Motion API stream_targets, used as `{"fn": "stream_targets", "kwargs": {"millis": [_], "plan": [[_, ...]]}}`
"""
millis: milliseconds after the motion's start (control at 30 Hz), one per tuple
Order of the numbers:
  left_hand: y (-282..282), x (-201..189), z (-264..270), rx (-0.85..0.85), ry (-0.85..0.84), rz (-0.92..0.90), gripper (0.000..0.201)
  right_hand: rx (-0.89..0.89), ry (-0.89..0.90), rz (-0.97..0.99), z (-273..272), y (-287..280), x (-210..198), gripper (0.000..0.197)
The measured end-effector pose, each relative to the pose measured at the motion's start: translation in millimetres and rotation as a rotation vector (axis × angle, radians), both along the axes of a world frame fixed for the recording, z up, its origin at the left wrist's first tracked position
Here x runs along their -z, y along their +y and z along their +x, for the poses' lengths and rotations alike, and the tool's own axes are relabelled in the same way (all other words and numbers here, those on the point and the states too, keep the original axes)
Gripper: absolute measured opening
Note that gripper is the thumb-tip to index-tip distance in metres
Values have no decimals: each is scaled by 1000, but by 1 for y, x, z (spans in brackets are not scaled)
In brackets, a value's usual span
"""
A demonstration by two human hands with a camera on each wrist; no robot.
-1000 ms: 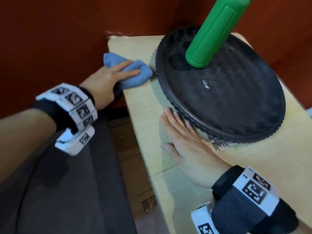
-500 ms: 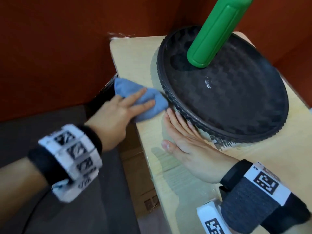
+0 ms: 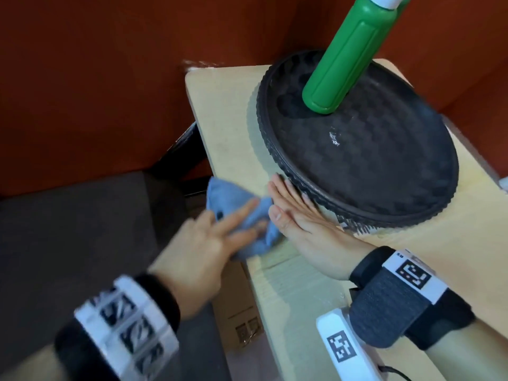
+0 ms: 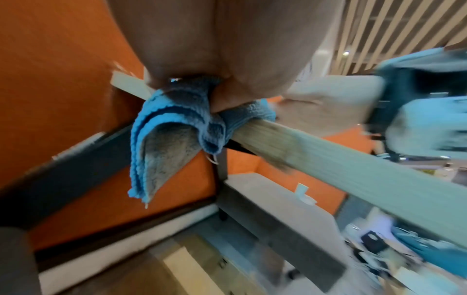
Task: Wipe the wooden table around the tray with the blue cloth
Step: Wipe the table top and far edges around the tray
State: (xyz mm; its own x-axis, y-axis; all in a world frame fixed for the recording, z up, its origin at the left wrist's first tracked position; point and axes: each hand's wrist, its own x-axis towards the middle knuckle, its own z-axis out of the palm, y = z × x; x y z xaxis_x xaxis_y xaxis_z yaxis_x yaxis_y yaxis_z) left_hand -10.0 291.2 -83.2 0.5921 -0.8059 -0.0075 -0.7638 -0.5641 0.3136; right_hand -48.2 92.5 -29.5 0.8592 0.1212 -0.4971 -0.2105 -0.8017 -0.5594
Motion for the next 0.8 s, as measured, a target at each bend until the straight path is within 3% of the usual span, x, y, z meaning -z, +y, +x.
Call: {"fn": "stream_targets", "kwargs": {"millis": [133, 267, 467, 567, 700, 800], "plan": [[-1, 2, -22, -11, -19, 35, 101, 63, 0, 75, 2, -1, 1, 75], [-14, -13, 40, -84, 14, 108, 91, 205, 29, 133, 2, -3, -12, 55], [-20, -3, 130, -176, 98, 58, 93, 270, -19, 142, -2, -6, -7, 55], [-21, -6, 103, -186, 86, 10, 89, 325, -76, 178, -1, -11, -7, 57], [-11, -15, 7, -101, 139, 64, 86, 426, -14, 370, 3, -9, -11, 57], [-8, -11, -53, -5, 82, 49, 89, 425, 9, 362, 6, -11, -13, 56]]}}
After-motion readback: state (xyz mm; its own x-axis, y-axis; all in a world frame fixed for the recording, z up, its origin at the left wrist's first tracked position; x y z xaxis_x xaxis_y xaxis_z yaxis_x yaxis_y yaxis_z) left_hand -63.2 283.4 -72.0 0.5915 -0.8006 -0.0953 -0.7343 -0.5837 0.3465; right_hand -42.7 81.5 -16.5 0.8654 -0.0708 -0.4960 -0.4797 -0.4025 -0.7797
